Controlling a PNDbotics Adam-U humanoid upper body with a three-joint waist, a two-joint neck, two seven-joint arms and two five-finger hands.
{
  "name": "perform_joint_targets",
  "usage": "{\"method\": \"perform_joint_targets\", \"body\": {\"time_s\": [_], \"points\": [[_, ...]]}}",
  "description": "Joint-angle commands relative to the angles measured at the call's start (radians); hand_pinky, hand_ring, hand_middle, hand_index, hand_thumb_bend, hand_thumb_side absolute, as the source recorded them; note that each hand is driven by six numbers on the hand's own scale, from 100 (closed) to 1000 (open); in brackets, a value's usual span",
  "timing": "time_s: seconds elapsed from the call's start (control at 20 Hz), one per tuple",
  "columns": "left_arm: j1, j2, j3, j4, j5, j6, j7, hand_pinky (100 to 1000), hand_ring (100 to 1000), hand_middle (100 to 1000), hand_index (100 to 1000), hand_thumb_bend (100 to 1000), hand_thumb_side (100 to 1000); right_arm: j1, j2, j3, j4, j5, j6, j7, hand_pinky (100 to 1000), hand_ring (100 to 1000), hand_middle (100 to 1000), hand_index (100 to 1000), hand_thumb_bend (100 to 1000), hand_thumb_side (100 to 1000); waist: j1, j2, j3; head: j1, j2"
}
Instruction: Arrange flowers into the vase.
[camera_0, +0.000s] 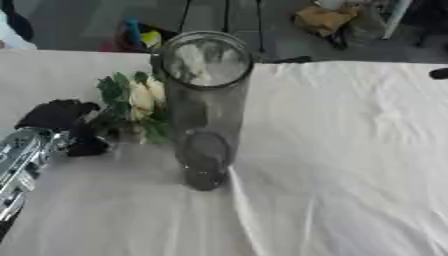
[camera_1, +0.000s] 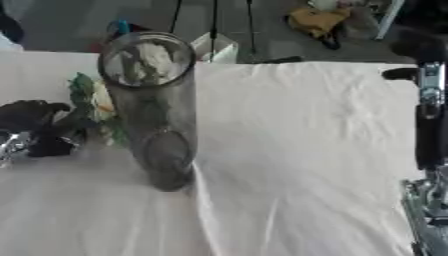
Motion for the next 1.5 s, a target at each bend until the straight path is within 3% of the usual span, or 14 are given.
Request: {"method": "perform_joint_targets", "body": {"time_s": [0.05, 0.45, 0.55, 0.8, 1.05, 1.5], "points": [[-0.003, 0.028, 0.01, 0.019, -0.011, 0.021, -0.018, 387, 623, 719, 845, 248, 863, -0.006, -0.012, -0.008, -0.019, -0.008, -0.005, 0.0, 590, 763, 634, 765, 100, 1000, 0.006, -0.003, 0.002, -0.002, -0.015], [-0.008, 0.025, 0.014, 0.037, -0.033, 0.037, -0.047, 383, 586, 676, 751, 250, 936, -0.006, -0.011, -0.009, -0.019, -0.009, -0.008, 0.002, 591, 763, 633, 765, 100, 1000, 0.007, -0.005, -0.001, 0.001, -0.02], [-0.008, 0.024, 0.016, 0.038, -0.033, 0.036, -0.048, 357, 560, 631, 710, 229, 935, -0.006, -0.01, -0.01, -0.019, -0.009, -0.008, 0.002, 591, 763, 633, 765, 100, 1000, 0.008, -0.006, -0.002, 0.001, -0.023], [-0.009, 0.017, 0.019, 0.029, 0.018, 0.036, -0.009, 200, 443, 490, 627, 100, 851, -0.005, -0.009, -0.011, -0.019, -0.01, -0.007, 0.001, 592, 764, 633, 766, 100, 1000, 0.01, -0.005, -0.006, -0.001, -0.026], [-0.012, 0.012, 0.016, 0.039, 0.071, 0.043, 0.018, 108, 374, 430, 564, 100, 812, -0.005, -0.008, -0.011, -0.019, -0.012, -0.008, 0.0, 592, 764, 633, 766, 100, 1000, 0.012, -0.004, -0.01, 0.0, -0.027], [-0.021, 0.003, 0.023, 0.049, 0.116, 0.046, 0.076, 100, 171, 237, 376, 100, 727, -0.004, -0.007, -0.011, -0.019, -0.013, -0.008, -0.001, 592, 765, 632, 766, 100, 1000, 0.014, -0.003, -0.014, 0.0, -0.028]]}}
